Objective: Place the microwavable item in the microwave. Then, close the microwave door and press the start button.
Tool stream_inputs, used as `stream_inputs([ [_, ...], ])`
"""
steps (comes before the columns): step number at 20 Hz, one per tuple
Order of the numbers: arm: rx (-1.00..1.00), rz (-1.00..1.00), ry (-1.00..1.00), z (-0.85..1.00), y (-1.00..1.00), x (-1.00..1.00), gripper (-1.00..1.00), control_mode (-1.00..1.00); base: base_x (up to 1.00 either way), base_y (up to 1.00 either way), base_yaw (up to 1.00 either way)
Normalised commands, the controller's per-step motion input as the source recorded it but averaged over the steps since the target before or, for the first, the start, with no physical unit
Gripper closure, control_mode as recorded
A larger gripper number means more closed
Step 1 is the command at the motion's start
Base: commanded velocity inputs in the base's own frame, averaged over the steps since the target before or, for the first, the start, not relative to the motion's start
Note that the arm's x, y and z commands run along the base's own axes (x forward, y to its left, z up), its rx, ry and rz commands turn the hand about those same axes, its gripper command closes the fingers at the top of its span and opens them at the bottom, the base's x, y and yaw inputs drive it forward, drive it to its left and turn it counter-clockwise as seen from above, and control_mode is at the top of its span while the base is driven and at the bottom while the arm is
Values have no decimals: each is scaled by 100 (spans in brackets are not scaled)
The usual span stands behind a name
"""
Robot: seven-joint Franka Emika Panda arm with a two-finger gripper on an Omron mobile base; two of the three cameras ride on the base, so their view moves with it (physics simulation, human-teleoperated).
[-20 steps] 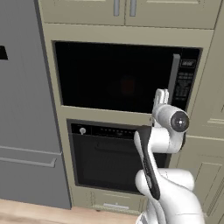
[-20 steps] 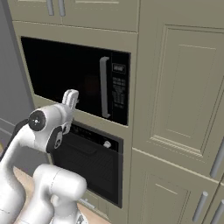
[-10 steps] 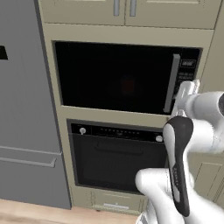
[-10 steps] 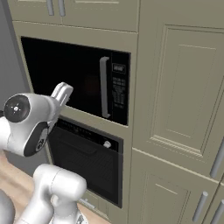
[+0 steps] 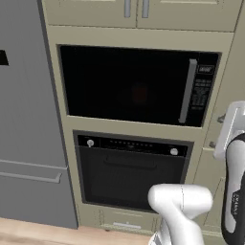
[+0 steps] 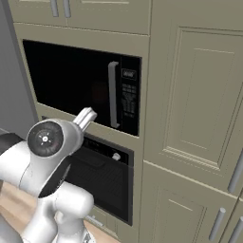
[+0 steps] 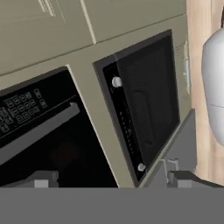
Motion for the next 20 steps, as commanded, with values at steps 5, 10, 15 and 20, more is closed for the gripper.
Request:
stream_inputs([
  [5, 9, 0, -2, -40, -46, 29, -100, -100, 0, 0, 0],
  [10, 6, 0, -10, -7, -5, 50, -100, -100, 0, 0, 0],
  [15, 6, 0, -9, 0, -8, 35, -100, -100, 0, 0, 0],
  [20, 6, 0, 0, -1, -18, 39, -100, -100, 0, 0, 0],
])
